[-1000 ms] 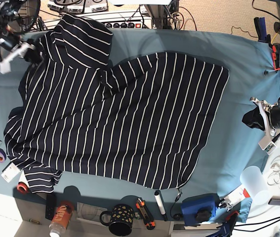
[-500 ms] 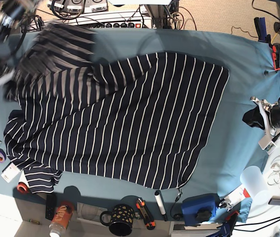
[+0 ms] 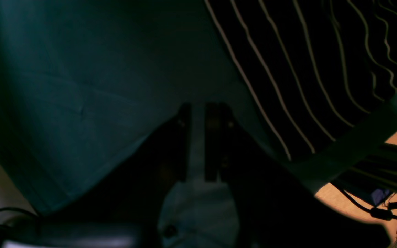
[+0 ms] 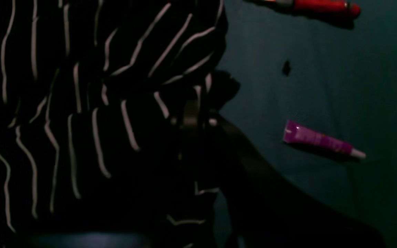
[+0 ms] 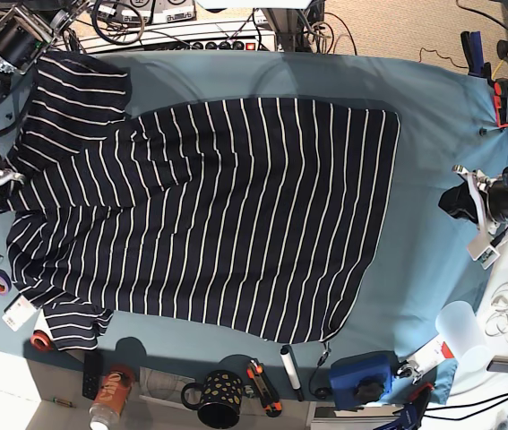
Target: Layout the t-shirt on the table in an organized manner, then fold the t-shirt properly
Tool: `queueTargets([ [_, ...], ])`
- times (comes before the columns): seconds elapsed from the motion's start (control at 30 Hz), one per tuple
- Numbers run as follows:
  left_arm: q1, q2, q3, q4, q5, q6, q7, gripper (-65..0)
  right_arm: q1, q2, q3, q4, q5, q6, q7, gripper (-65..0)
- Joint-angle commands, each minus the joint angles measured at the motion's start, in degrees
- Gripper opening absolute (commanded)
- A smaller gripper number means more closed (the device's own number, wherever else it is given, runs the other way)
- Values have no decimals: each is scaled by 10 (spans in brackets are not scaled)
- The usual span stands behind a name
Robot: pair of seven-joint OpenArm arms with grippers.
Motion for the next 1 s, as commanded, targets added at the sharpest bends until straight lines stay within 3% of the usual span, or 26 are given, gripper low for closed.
queueTargets([
  [0.0, -10, -12, -5, 9, -9, 4, -4, -586, 8, 14, -5, 10, 6, 2, 1, -650],
  [0.07, -10, -12, -5, 9, -9, 4, -4, -585, 8, 14, -17, 10, 10, 7, -42, -634],
  [0.13, -10, -12, -5, 9, -9, 4, -4, -585, 8, 14, -22, 10, 33, 12, -92, -513],
  [0.2, -10, -11, -5, 9, -9, 4, -5, -585, 8, 19, -22, 10, 78, 10, -146, -437],
  [0.3, -10, -12, -5, 8, -9, 4, -4, -585, 8, 43, -14, 11, 146, 8, -219, -433],
  [0.4, -8, -12, -5, 11, -8, 5, 5, -586, 8, 65, 38, 11, 245, 9, -262, -433],
  [0.6, 53, -11, -52, 76, -7, 4, 3, -586, -14, 78, 207, 11, 445, 21, -262, -434],
  [0.73, 118, 1, -121, 128, -6, 0, -1, -586, -94, 67, 219, 11, 452, 40, -262, -434],
  [0.97, 223, 59, -244, 159, -23, 8, -14, -586, -190, -7, 219, 10, 396, 40, -262, -434],
])
